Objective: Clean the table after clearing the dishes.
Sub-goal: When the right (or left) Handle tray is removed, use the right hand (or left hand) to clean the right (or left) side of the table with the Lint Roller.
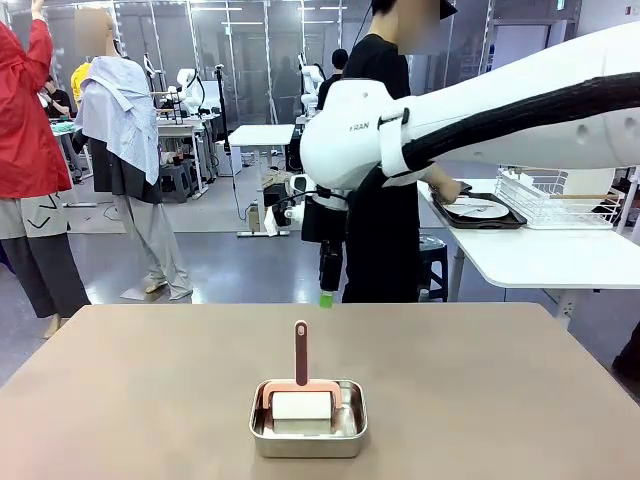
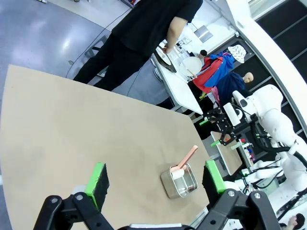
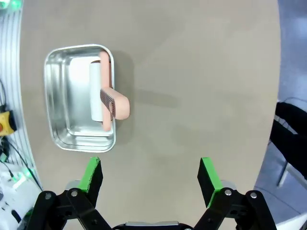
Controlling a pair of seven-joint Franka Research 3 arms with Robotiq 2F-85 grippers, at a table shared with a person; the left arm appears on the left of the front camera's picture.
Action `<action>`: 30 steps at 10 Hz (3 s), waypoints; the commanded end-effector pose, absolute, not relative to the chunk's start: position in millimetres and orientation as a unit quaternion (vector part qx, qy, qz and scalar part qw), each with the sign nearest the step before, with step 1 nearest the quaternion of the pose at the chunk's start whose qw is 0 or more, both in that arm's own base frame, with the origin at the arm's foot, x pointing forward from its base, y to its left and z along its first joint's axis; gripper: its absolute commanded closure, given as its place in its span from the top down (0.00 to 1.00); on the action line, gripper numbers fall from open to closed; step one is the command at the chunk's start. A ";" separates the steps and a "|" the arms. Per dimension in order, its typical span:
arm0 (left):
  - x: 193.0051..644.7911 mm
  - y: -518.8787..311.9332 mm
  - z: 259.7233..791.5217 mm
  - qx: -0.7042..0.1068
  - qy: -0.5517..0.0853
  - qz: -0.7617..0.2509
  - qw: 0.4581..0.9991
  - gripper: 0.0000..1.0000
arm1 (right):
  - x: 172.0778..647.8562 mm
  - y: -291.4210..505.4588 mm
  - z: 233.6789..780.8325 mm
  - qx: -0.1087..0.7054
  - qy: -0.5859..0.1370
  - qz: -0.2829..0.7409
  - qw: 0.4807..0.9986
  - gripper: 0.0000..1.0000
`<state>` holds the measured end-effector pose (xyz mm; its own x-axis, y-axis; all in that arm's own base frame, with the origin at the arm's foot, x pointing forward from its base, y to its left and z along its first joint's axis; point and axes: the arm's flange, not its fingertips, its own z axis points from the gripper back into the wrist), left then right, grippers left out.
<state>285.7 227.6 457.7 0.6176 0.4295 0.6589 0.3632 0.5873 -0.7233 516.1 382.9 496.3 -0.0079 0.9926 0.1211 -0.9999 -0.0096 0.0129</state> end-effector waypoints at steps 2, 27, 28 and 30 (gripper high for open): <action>284.4 229.9 459.1 -0.457 -0.437 0.020 0.775 1.00 | 521.4 409.8 490.5 0.110 0.017 0.734 0.670 1.00; 284.4 229.9 459.1 -0.457 -0.437 0.020 0.775 1.00 | 480.4 430.3 411.9 0.088 0.052 0.707 0.700 0.00; 284.4 229.9 459.1 -0.457 -0.437 0.020 0.775 1.00 | 479.5 429.8 416.4 0.087 0.050 0.705 0.702 0.00; 284.4 229.9 459.1 -0.457 -0.437 0.020 0.775 1.00 | 478.4 422.8 431.7 0.084 0.054 0.682 0.724 0.03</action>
<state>285.7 227.6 457.7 0.6176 0.4296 0.6588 0.3632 0.5872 -0.7233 487.0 429.6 414.5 0.0022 0.9995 0.0313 -0.9796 -0.0041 0.2008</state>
